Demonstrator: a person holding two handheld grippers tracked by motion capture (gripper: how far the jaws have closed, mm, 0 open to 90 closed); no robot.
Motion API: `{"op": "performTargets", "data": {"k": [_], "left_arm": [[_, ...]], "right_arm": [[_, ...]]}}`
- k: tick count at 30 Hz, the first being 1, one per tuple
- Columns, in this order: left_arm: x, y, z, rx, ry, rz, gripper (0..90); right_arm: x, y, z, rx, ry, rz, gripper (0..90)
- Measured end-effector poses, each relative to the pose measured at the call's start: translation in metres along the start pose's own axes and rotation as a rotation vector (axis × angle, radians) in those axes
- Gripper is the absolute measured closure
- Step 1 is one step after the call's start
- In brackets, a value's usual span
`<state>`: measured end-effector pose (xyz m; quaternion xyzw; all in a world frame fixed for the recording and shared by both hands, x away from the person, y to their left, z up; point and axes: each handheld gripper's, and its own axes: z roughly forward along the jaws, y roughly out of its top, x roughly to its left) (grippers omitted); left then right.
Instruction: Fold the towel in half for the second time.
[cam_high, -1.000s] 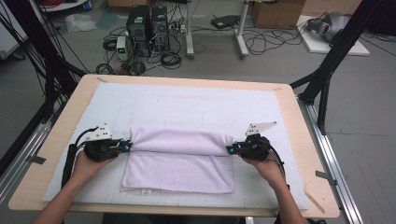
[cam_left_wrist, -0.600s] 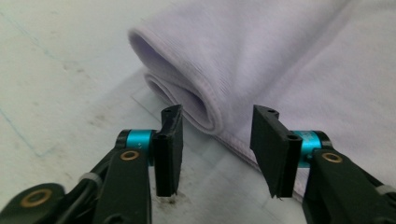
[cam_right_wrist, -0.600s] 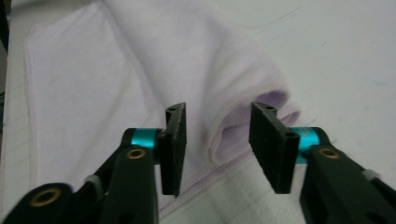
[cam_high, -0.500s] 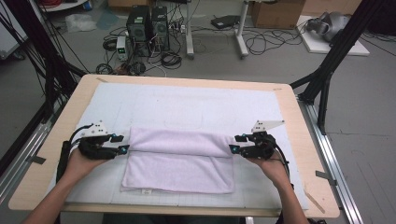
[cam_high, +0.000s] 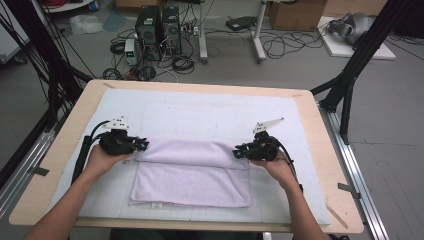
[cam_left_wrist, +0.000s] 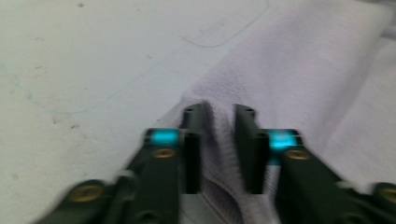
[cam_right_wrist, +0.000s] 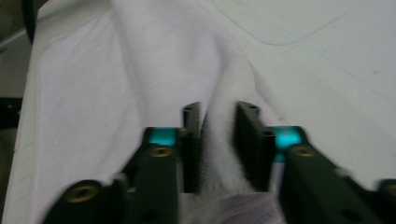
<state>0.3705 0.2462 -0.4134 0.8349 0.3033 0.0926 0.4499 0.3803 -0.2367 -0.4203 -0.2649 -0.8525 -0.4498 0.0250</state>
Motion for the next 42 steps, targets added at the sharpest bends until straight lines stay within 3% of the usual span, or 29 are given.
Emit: {"op": "performTargets", "data": {"k": [2, 6, 9, 12, 16, 19, 21, 25, 29, 32, 37, 39, 41, 42], "left_arm": [[-0.006, 0.003, -0.01, -0.036, 0.007, 0.017, 86.7], [-0.022, 0.001, -0.033, -0.077, 0.02, 0.066, 87.0], [-0.039, -0.015, -0.049, -0.104, 0.014, 0.082, 87.1], [-0.057, -0.037, -0.061, -0.091, -0.012, 0.099, 85.9], [-0.073, -0.055, -0.069, -0.039, -0.017, 0.105, 63.3], [-0.078, -0.051, -0.067, -0.032, 0.006, 0.12, 54.6], [-0.079, -0.045, -0.062, -0.039, -0.009, 0.122, 51.3], [-0.081, -0.04, -0.042, -0.007, -0.047, 0.131, 55.4], [-0.089, -0.047, -0.028, 0.056, -0.075, 0.159, 57.1], [-0.094, -0.054, -0.026, 0.091, -0.079, 0.18, 56.5], [-0.094, -0.065, -0.028, 0.089, -0.072, 0.16, 56.8], [-0.098, -0.067, -0.027, 0.084, -0.07, 0.174, 62.2], [-0.102, -0.067, -0.026, 0.079, -0.07, 0.197, 79.6], [-0.102, -0.066, -0.026, 0.085, -0.069, 0.199, 83.6]], "right_arm": [[0.007, 0.002, -0.005, -0.001, -0.005, -0.027, 83.7], [0.03, 0.009, -0.022, -0.07, -0.027, -0.097, 84.3], [0.048, 0.008, -0.034, -0.083, -0.021, -0.141, 84.2], [0.069, -0.005, -0.043, -0.107, 0.013, -0.169, 82.9], [0.084, -0.033, -0.047, -0.109, 0.063, -0.147, 71.4], [0.084, -0.041, -0.049, -0.123, 0.044, -0.122, 66.1], [0.084, -0.041, -0.045, -0.114, 0.037, -0.125, 62.8], [0.085, -0.041, -0.027, -0.049, 0.031, -0.157, 60.7], [0.086, -0.049, -0.016, 0.016, 0.039, -0.159, 59.0], [0.091, -0.058, -0.014, 0.019, 0.04, -0.183, 58.7], [0.093, -0.072, -0.013, 0.055, 0.036, -0.181, 58.0], [0.093, -0.076, -0.011, 0.051, 0.032, -0.171, 60.6], [0.094, -0.077, -0.011, 0.05, 0.01, -0.182, 72.0], [0.094, -0.076, -0.012, 0.049, 0.01, -0.188, 78.8]]}}
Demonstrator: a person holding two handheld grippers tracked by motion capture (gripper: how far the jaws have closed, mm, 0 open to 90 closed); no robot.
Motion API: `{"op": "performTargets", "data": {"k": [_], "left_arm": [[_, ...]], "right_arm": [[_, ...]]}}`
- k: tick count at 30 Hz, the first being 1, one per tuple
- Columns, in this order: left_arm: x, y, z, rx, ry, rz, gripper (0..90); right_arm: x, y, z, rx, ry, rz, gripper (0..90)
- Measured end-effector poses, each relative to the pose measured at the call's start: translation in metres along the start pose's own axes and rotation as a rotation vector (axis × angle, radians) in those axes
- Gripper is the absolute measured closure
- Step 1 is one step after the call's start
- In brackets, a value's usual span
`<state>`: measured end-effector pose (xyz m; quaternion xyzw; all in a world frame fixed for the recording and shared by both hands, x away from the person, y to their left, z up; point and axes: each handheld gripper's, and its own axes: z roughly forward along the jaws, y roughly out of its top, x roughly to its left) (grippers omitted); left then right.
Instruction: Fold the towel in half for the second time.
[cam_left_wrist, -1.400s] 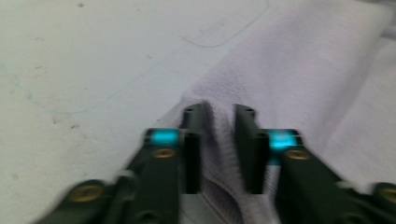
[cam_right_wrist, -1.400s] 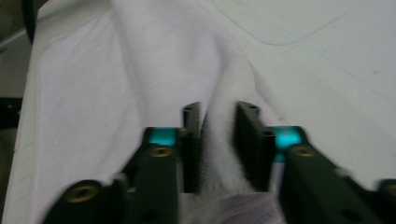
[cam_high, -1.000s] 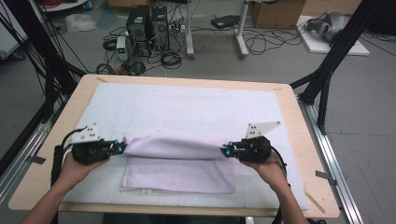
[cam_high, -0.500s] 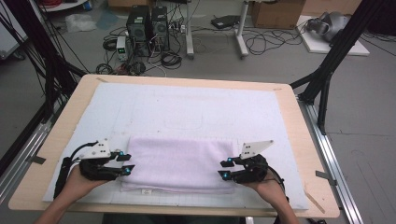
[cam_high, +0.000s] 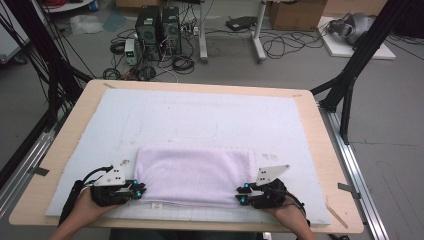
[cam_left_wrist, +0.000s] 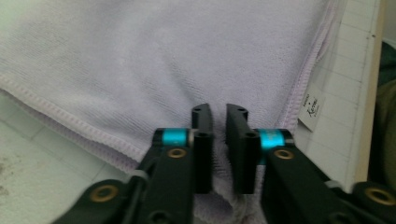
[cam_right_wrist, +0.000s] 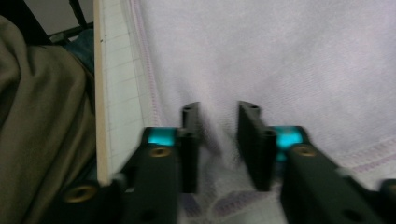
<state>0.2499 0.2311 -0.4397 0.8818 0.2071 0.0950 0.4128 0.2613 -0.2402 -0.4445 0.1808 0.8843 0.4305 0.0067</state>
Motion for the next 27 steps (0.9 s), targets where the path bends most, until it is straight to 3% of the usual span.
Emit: {"op": "performTargets", "data": {"k": [2, 10, 13, 16, 19, 23, 27], "left_arm": [[0.001, 0.003, -0.002, -0.002, 0.0, -0.006, 85.3], [-0.007, 0.015, -0.026, -0.087, -0.013, -0.007, 85.8], [-0.012, 0.013, -0.025, -0.064, -0.026, 0.008, 85.8], [-0.014, 0.005, -0.015, -0.02, -0.047, 0.005, 85.0], [-0.012, 0.002, -0.011, -0.016, -0.057, -0.01, 78.5], [-0.004, 0.01, -0.017, -0.052, 0.003, -0.012, 66.2], [0.009, 0.019, -0.016, -0.09, 0.061, -0.021, 62.4]], "right_arm": [[-0.001, 0.002, -0.001, 0.004, 0.005, -0.004, 85.3], [0.003, 0.013, -0.023, -0.059, -0.002, -0.027, 86.3], [0.007, 0.012, -0.027, -0.059, 0.013, -0.018, 86.2], [0.009, 0.002, -0.021, -0.012, 0.035, -0.004, 84.4], [0.009, -0.004, -0.014, 0.003, 0.06, 0.031, 73.6], [0.004, 0.007, -0.025, -0.08, 0.038, 0.036, 63.7], [-0.011, 0.023, -0.029, -0.136, -0.04, 0.024, 61.5]]}}
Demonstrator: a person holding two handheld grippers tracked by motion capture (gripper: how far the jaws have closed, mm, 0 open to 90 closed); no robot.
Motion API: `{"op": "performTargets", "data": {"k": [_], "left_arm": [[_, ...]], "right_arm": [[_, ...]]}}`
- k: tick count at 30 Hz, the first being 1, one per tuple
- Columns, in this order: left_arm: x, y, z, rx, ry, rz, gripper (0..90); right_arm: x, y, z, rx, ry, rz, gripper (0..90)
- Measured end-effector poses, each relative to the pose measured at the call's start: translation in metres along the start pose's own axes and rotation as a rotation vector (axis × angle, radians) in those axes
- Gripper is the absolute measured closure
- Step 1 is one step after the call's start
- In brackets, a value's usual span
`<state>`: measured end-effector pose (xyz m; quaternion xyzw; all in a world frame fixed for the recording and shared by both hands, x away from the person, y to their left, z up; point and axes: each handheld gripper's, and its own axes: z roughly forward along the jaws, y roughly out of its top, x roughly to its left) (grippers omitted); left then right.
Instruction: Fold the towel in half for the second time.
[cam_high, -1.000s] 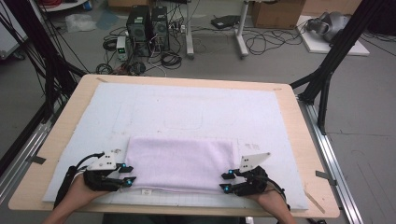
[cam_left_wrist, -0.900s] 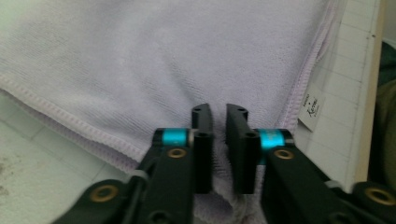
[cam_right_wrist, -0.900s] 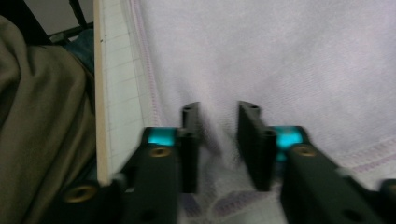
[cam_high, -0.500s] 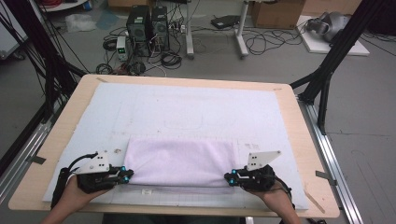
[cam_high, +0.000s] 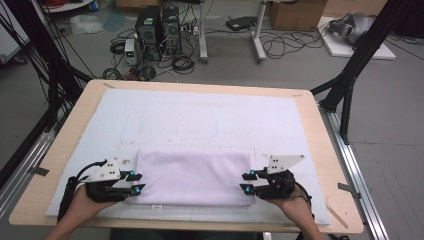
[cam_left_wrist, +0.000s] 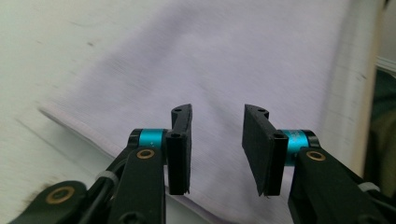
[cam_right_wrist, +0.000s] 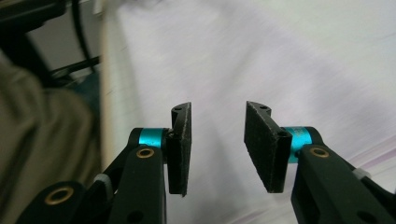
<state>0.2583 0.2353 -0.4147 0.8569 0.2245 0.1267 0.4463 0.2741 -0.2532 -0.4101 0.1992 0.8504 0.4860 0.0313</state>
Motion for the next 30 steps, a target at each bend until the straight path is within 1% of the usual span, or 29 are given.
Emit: {"op": "performTargets", "data": {"k": [2, 3, 5, 7, 8, 9, 10, 12, 13, 15, 17, 19, 22, 25, 27, 29, 30], "left_arm": [[0.007, 0.004, 0.006, -0.011, 0.03, -0.004, 62.4], [0.01, 0.006, 0.009, -0.012, 0.042, -0.01, 62.4], [0.017, 0.009, 0.018, -0.017, 0.06, -0.022, 62.4], [0.022, 0.011, 0.026, -0.018, 0.084, -0.03, 62.5], [0.025, 0.012, 0.031, -0.019, 0.092, -0.034, 62.5], [0.028, 0.013, 0.035, -0.016, 0.099, -0.04, 62.5], [0.031, 0.014, 0.038, -0.013, 0.103, -0.045, 62.5], [0.036, 0.014, 0.045, -0.002, 0.12, -0.057, 62.5], [0.039, 0.012, 0.048, 0.003, 0.121, -0.074, 62.5], [0.043, 0.009, 0.052, 0.032, 0.128, -0.087, 62.4], [0.046, 0.006, 0.054, 0.055, 0.132, -0.099, 61.6], [0.048, 0.002, 0.054, 0.059, 0.133, -0.107, 60.4], [0.047, -0.001, 0.054, 0.049, 0.135, -0.104, 59.9], [0.047, 0.0, 0.052, 0.041, 0.135, -0.107, 57.3], [0.05, 0.001, 0.049, 0.031, 0.147, -0.115, 56.2], [0.057, 0.003, 0.045, 0.009, 0.171, -0.133, 55.2], [0.062, 0.004, 0.042, -0.023, 0.184, -0.16, 54.5]], "right_arm": [[-0.01, 0.006, 0.006, 0.007, -0.045, 0.004, 61.8], [-0.014, 0.009, 0.01, 0.015, -0.069, -0.003, 62.2], [-0.022, 0.015, 0.019, 0.028, -0.093, -0.014, 62.6], [-0.032, 0.02, 0.029, 0.043, -0.111, -0.014, 63.2], [-0.037, 0.021, 0.034, 0.042, -0.12, -0.009, 63.5], [-0.043, 0.022, 0.038, 0.031, -0.116, 0.01, 63.6], [-0.048, 0.022, 0.042, 0.027, -0.122, 0.017, 64.1], [-0.057, 0.019, 0.048, 0.034, -0.125, 0.044, 64.3], [-0.061, 0.016, 0.051, 0.044, -0.127, 0.06, 64.3], [-0.068, 0.011, 0.054, 0.079, -0.137, 0.082, 64.4], [-0.069, 0.007, 0.054, 0.115, -0.154, 0.086, 64.7], [-0.071, 0.004, 0.051, 0.103, -0.157, 0.091, 64.8], [-0.07, -0.001, 0.047, 0.103, -0.162, 0.097, 64.6], [-0.068, -0.003, 0.044, 0.093, -0.163, 0.097, 61.8], [-0.065, 0.0, 0.041, 0.079, -0.171, 0.082, 59.1], [-0.066, 0.002, 0.038, 0.05, -0.189, 0.078, 56.3], [-0.069, 0.003, 0.037, 0.05, -0.198, 0.082, 54.1]]}}
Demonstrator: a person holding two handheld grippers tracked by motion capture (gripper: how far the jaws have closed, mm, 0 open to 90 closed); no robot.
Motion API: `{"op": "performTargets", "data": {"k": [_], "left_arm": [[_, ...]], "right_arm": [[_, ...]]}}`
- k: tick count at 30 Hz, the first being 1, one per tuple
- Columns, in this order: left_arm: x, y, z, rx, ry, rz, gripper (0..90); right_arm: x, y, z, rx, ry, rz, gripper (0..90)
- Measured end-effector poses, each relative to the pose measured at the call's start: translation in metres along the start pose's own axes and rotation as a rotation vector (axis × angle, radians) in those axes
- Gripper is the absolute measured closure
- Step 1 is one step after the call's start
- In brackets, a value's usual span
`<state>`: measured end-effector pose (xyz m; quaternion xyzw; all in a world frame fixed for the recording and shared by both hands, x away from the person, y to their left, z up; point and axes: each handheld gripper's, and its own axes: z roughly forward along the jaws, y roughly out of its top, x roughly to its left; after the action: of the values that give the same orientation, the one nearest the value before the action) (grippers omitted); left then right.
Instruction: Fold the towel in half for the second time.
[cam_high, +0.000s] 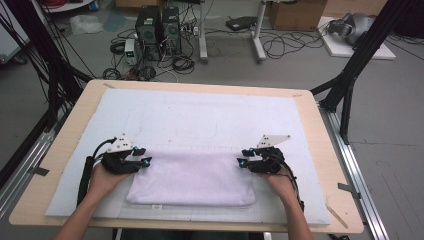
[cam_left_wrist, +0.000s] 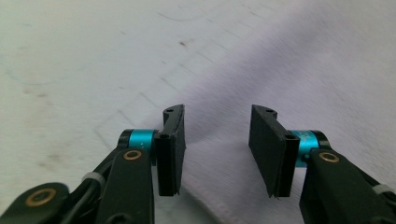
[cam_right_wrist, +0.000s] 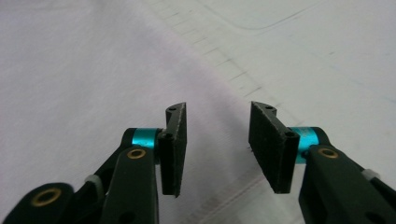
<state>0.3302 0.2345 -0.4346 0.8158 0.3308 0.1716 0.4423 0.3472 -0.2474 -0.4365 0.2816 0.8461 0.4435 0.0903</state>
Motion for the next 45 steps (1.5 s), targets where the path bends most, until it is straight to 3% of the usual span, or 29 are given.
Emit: {"op": "performTargets", "data": {"k": [3, 6, 9, 13, 16, 18, 23, 29, 32, 34, 38, 40, 45], "left_arm": [[0.011, 0.004, 0.002, 0.029, 0.011, -0.024, 52.7], [0.018, 0.003, 0.01, 0.054, -0.023, -0.051, 48.9], [0.015, 0.0, 0.019, 0.101, -0.039, -0.038, 45.1], [0.014, 0.0, 0.019, 0.102, -0.043, -0.032, 45.4], [0.013, -0.002, 0.019, 0.097, -0.054, -0.035, 49.7], [0.012, -0.002, 0.019, 0.093, -0.058, -0.03, 54.5], [0.009, -0.001, 0.017, 0.089, -0.06, -0.009, 72.1], [0.002, 0.005, 0.014, 0.083, -0.01, 0.038, 80.0], [0.004, 0.014, 0.011, 0.05, 0.01, 0.028, 80.5], [0.006, 0.024, 0.01, 0.022, 0.053, 0.03, 80.5], [0.015, 0.046, 0.012, 0.002, 0.105, 0.037, 80.5], [0.023, 0.057, 0.016, 0.0, 0.121, 0.032, 80.5], [0.039, 0.081, 0.029, -0.008, 0.165, 0.038, 80.4]], "right_arm": [[-0.009, 0.004, 0.0, 0.006, -0.02, 0.031, 46.9], [-0.015, 0.005, 0.006, 0.02, -0.009, 0.052, 42.0], [-0.015, 0.003, 0.013, 0.058, 0.009, 0.054, 39.4], [-0.015, 0.0, 0.018, 0.081, 0.022, 0.063, 39.9], [-0.013, 0.0, 0.017, 0.083, 0.038, 0.065, 46.3], [-0.013, 0.0, 0.017, 0.082, 0.048, 0.061, 55.2], [-0.01, 0.001, 0.018, 0.084, 0.085, 0.044, 73.2], [-0.004, 0.009, 0.01, 0.064, 0.065, 0.006, 78.3], [-0.005, 0.016, 0.003, 0.041, 0.045, -0.001, 78.6], [-0.008, 0.024, 0.001, 0.036, 0.024, -0.007, 78.5], [-0.02, 0.043, 0.0, 0.013, -0.047, -0.013, 78.2], [-0.029, 0.052, -0.001, -0.017, -0.061, 0.003, 78.2], [-0.05, 0.071, 0.005, -0.004, -0.093, 0.017, 78.1]]}}
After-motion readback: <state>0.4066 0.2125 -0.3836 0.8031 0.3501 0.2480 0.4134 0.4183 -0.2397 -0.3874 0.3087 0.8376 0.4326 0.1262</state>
